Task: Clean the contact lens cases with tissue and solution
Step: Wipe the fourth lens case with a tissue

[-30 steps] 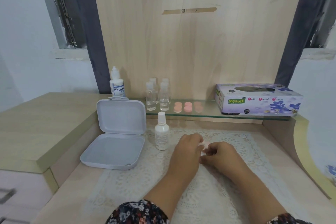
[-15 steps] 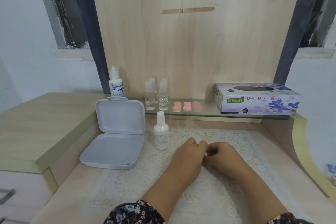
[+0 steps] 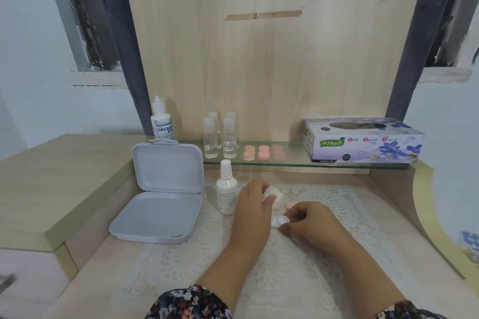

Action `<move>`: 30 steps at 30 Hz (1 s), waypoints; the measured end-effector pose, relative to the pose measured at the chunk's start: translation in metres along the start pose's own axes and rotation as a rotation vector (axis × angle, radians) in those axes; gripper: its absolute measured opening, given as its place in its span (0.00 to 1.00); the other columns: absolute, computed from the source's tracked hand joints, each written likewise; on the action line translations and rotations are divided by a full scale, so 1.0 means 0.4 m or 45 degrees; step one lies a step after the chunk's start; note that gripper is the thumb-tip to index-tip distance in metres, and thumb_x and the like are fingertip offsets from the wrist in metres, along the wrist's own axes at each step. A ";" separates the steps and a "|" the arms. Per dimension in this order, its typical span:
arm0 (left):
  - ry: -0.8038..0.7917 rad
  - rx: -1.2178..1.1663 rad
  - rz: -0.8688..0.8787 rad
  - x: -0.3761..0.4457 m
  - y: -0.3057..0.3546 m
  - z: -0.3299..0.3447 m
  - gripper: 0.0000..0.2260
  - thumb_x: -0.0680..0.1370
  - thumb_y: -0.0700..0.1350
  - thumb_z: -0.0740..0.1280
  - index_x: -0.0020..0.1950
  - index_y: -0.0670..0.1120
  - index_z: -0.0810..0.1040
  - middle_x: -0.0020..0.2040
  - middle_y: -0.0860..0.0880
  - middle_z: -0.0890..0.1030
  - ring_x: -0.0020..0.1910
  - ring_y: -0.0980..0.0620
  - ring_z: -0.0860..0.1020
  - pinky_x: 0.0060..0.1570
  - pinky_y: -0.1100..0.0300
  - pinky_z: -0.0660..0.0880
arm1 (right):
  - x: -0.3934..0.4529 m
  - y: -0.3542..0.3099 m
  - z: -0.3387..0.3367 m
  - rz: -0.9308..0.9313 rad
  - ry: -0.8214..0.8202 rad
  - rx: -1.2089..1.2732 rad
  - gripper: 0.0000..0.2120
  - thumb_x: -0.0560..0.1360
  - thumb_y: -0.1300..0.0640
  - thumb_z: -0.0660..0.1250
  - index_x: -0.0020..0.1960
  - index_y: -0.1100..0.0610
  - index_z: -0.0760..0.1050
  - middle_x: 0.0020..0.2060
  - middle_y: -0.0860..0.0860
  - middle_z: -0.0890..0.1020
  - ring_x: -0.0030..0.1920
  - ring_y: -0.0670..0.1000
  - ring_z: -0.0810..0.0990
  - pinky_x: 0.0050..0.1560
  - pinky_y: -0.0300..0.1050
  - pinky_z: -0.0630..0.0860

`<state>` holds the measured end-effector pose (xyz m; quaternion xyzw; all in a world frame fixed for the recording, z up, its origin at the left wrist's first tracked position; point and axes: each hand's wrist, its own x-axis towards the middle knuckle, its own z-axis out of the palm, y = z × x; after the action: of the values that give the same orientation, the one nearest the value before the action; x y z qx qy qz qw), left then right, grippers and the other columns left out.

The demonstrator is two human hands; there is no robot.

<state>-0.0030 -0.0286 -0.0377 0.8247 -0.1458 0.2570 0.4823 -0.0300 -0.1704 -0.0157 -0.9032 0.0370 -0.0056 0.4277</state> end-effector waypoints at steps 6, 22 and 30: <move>-0.324 0.265 0.202 -0.011 -0.009 0.018 0.07 0.79 0.41 0.64 0.52 0.38 0.78 0.53 0.50 0.71 0.51 0.54 0.70 0.52 0.64 0.69 | 0.001 -0.002 0.002 -0.023 0.027 -0.050 0.07 0.67 0.54 0.75 0.37 0.53 0.78 0.31 0.45 0.80 0.32 0.43 0.76 0.33 0.35 0.70; -0.474 0.744 0.407 -0.015 -0.004 0.006 0.12 0.79 0.39 0.59 0.59 0.43 0.78 0.55 0.46 0.73 0.57 0.46 0.66 0.48 0.58 0.59 | 0.002 0.000 0.005 -0.014 0.019 0.010 0.05 0.66 0.54 0.76 0.37 0.52 0.81 0.28 0.45 0.80 0.29 0.42 0.76 0.32 0.36 0.71; -0.087 0.413 0.197 0.010 -0.010 -0.003 0.07 0.79 0.41 0.61 0.51 0.43 0.79 0.48 0.50 0.74 0.49 0.51 0.68 0.49 0.59 0.67 | 0.014 0.008 0.003 -0.001 -0.004 0.023 0.07 0.64 0.56 0.78 0.39 0.51 0.82 0.34 0.46 0.83 0.32 0.42 0.79 0.32 0.34 0.70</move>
<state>0.0020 -0.0254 -0.0377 0.8863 -0.1816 0.2852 0.3165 -0.0248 -0.1719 -0.0191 -0.8993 0.0360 -0.0044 0.4358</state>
